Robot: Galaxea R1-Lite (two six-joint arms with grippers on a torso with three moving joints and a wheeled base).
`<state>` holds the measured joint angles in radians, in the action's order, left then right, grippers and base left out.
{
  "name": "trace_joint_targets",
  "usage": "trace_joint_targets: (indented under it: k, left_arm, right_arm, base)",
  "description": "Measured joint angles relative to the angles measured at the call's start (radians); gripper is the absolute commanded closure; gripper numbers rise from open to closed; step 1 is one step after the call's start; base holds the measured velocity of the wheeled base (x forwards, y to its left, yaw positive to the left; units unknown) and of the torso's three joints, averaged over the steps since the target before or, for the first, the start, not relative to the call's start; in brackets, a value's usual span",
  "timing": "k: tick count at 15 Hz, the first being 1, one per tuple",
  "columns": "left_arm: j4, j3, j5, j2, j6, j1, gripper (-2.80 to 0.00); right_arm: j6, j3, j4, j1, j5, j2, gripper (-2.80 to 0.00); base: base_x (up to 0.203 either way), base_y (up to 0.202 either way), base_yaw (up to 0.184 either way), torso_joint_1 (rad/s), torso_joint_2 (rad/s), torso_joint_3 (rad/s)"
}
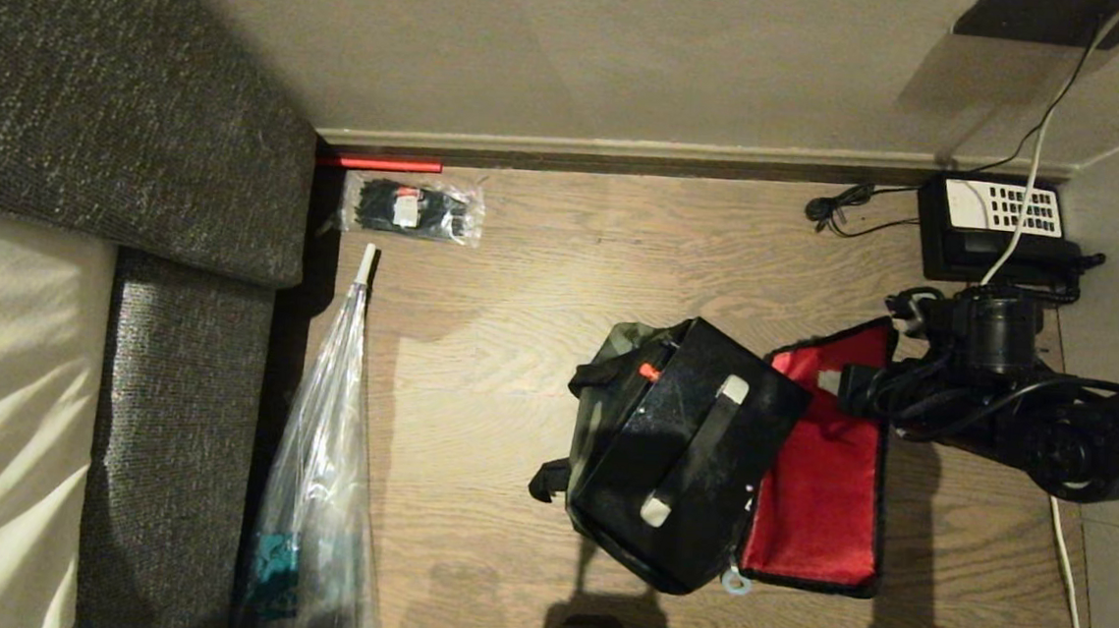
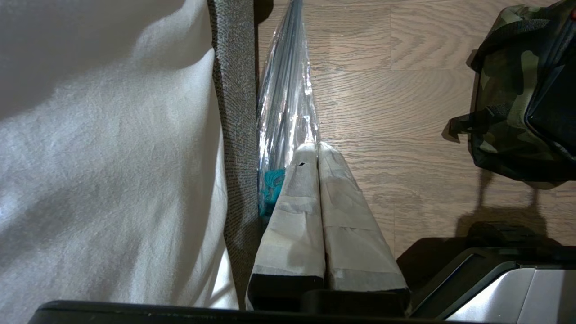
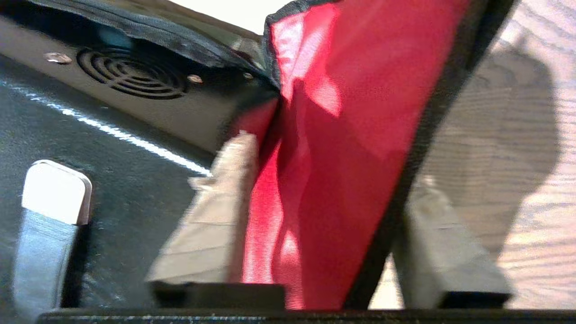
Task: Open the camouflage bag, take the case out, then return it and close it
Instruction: Close the top of the storage box
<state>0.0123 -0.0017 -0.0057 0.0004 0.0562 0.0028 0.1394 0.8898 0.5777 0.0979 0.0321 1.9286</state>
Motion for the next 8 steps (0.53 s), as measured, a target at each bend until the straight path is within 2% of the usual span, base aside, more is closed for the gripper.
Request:
trace_joint_targets:
  k: [8]
  left_arm:
    - [0.000, 0.000, 0.000, 0.000, 0.000, 0.000, 0.00]
  right_arm:
    - [-0.071, -0.037, 0.010, 0.004, -0.002, -0.055, 0.00]
  base:
    - [0.000, 0.000, 0.000, 0.000, 0.00, 0.000]
